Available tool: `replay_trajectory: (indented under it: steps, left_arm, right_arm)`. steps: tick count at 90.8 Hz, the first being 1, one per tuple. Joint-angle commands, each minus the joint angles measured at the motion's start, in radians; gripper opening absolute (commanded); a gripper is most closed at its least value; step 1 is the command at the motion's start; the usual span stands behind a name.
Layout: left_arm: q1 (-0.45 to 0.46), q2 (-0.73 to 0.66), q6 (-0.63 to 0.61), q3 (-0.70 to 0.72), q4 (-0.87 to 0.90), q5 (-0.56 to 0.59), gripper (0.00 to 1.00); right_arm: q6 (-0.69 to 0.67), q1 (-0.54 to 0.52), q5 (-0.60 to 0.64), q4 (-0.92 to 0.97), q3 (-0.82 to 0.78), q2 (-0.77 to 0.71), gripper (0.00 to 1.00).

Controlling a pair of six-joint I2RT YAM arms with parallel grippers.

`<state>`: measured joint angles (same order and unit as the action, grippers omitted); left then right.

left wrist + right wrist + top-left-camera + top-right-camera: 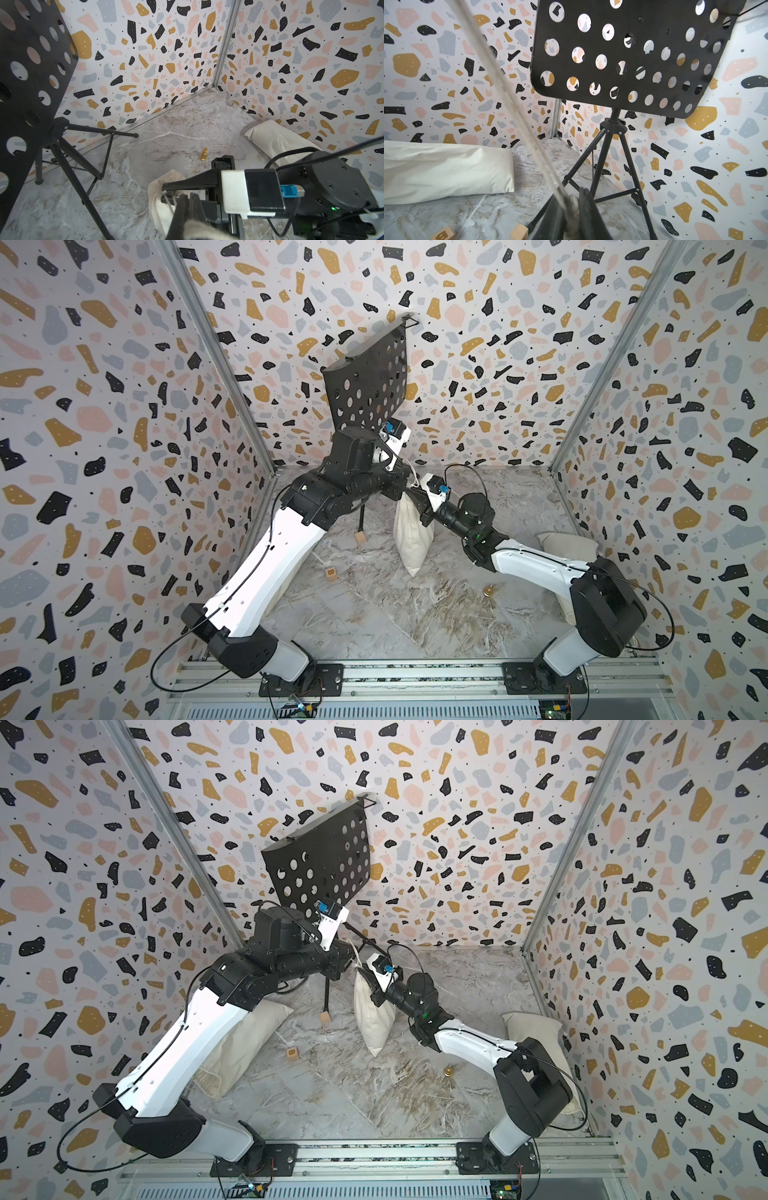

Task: Close the soil bag
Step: Frap the soil bag at the center of the board.

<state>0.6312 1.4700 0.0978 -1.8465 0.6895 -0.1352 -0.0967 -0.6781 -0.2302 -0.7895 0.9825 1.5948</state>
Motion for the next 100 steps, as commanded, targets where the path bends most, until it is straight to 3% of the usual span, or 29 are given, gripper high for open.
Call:
replay_trajectory:
  steps: [1,24,60,88,100]
  left_arm:
    - [-0.013,-0.136,0.023,-0.020,-0.339,-0.074,0.00]
    - [-0.021,-0.143,0.056,0.052,-0.386,-0.118,0.00]
    - [-0.022,-0.174,0.069,0.145,-0.431,-0.111,0.00]
    - [-0.022,-0.219,0.120,0.283,-0.527,-0.100,0.00]
    - [-0.022,-0.244,0.123,0.330,-0.537,-0.071,0.00]
  right_arm:
    - [-0.016,0.048,0.084,0.333,-0.109,0.037,0.25]
    - [-0.003,0.014,-0.059,0.405,-0.035,-0.139,0.34]
    - [0.123,0.011,-0.255,0.375,0.102,-0.188,0.62]
    - [0.190,0.009,-0.403,0.359,0.155,-0.161,0.64]
    - [0.170,0.009,-0.376,0.408,0.130,-0.194,0.64]
